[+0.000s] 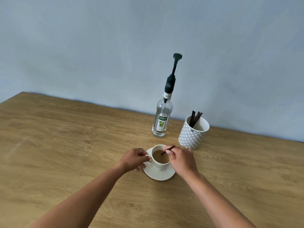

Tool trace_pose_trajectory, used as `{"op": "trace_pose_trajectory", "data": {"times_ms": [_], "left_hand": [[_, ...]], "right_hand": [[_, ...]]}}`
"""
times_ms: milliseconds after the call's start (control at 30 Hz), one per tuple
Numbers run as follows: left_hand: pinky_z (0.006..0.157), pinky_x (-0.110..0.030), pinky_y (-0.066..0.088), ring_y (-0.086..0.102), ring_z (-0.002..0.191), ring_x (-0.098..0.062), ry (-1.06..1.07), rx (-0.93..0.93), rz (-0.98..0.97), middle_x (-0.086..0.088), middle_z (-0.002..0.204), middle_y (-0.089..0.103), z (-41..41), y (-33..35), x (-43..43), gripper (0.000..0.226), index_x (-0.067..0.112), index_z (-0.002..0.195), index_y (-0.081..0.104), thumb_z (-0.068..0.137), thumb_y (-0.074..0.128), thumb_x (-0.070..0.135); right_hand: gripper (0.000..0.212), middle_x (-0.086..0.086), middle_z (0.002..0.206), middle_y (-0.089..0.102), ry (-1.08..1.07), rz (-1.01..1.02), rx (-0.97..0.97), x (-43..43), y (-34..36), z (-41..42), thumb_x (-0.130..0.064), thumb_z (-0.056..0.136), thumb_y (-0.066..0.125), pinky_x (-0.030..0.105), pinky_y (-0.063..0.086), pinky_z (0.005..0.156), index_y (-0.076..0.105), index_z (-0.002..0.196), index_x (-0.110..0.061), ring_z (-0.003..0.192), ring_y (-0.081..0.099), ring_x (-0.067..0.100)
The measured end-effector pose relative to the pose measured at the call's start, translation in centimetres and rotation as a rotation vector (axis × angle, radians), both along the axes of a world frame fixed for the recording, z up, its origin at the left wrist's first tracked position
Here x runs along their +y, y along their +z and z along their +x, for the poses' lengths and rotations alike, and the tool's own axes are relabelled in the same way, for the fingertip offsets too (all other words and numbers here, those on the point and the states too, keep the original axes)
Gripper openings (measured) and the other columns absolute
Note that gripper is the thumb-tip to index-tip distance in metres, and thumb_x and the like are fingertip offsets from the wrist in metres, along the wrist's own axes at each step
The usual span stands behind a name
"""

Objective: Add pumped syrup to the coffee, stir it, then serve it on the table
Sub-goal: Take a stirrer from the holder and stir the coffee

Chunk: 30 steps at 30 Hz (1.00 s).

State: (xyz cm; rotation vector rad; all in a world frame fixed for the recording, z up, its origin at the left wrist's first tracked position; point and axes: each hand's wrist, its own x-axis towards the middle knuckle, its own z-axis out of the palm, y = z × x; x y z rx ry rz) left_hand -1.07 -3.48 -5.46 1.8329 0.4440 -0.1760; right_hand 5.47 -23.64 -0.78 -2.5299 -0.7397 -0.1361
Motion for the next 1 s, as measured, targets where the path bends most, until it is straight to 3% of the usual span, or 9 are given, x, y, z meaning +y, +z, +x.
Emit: {"op": "trace_pose_trajectory", "data": {"times_ms": [233, 433, 600, 733, 900, 1000], "left_hand": [[0.063, -0.034, 0.059, 0.077, 0.078, -0.017, -0.007, -0.001, 0.018, -0.005, 0.094, 0.077, 0.1, -0.3, 0.1, 0.016, 0.016, 0.093, 0.070, 0.086, 0.071, 0.030], [0.065, -0.036, 0.060, 0.077, 0.079, -0.018, -0.004, 0.004, 0.024, -0.007, 0.096, 0.078, 0.1, -0.2, 0.0, 0.017, 0.014, 0.095, 0.070, 0.087, 0.070, 0.029], [0.066, -0.037, 0.060, 0.077, 0.079, -0.018, -0.007, 0.005, 0.030, -0.007, 0.096, 0.078, 0.1, -0.1, 0.0, 0.019, 0.013, 0.096, 0.070, 0.086, 0.070, 0.030], [0.065, -0.036, 0.060, 0.077, 0.079, -0.017, -0.011, 0.006, 0.032, -0.006, 0.095, 0.077, 0.1, 0.0, 0.0, 0.019, 0.013, 0.096, 0.070, 0.086, 0.070, 0.030], [0.065, -0.035, 0.060, 0.077, 0.080, -0.018, -0.012, 0.007, 0.037, -0.005, 0.095, 0.077, 0.1, 0.2, 0.0, 0.019, 0.012, 0.097, 0.070, 0.087, 0.070, 0.029], [0.063, -0.034, 0.059, 0.077, 0.080, -0.019, -0.010, 0.007, 0.036, -0.001, 0.087, 0.075, 0.1, 0.1, 0.0, 0.018, 0.012, 0.096, 0.070, 0.087, 0.070, 0.028]], "right_hand": [[0.017, -0.011, 0.088, 0.074, 0.030, 0.038, 0.047, -0.6, 0.3, -0.2, -0.019, 0.091, 0.059, 0.037, 0.041, 0.090, 0.070, 0.096, -0.032, 0.088, 0.066, 0.016], [0.018, -0.010, 0.096, 0.077, 0.053, 0.168, 0.174, 0.5, 0.2, -0.6, -0.017, 0.090, 0.062, 0.043, 0.048, 0.095, 0.075, 0.097, -0.028, 0.096, 0.068, 0.015], [0.021, -0.013, 0.096, 0.076, -0.011, -0.023, 0.031, 0.1, 0.2, 0.1, -0.023, 0.093, 0.057, 0.036, 0.038, 0.090, 0.071, 0.102, -0.035, 0.096, 0.063, 0.016], [0.019, -0.011, 0.091, 0.074, -0.049, -0.070, -0.003, -0.7, 0.4, 0.4, -0.022, 0.093, 0.056, 0.037, 0.040, 0.087, 0.069, 0.100, -0.034, 0.092, 0.060, 0.019], [0.018, -0.007, 0.088, 0.074, 0.012, 0.076, 0.123, -0.7, 0.3, -0.2, -0.018, 0.091, 0.060, 0.042, 0.046, 0.091, 0.073, 0.094, -0.031, 0.090, 0.062, 0.019], [0.017, -0.010, 0.095, 0.074, 0.057, 0.180, 0.223, 0.0, 0.1, -0.5, -0.018, 0.090, 0.062, 0.046, 0.048, 0.094, 0.074, 0.093, -0.029, 0.098, 0.064, 0.015]]}}
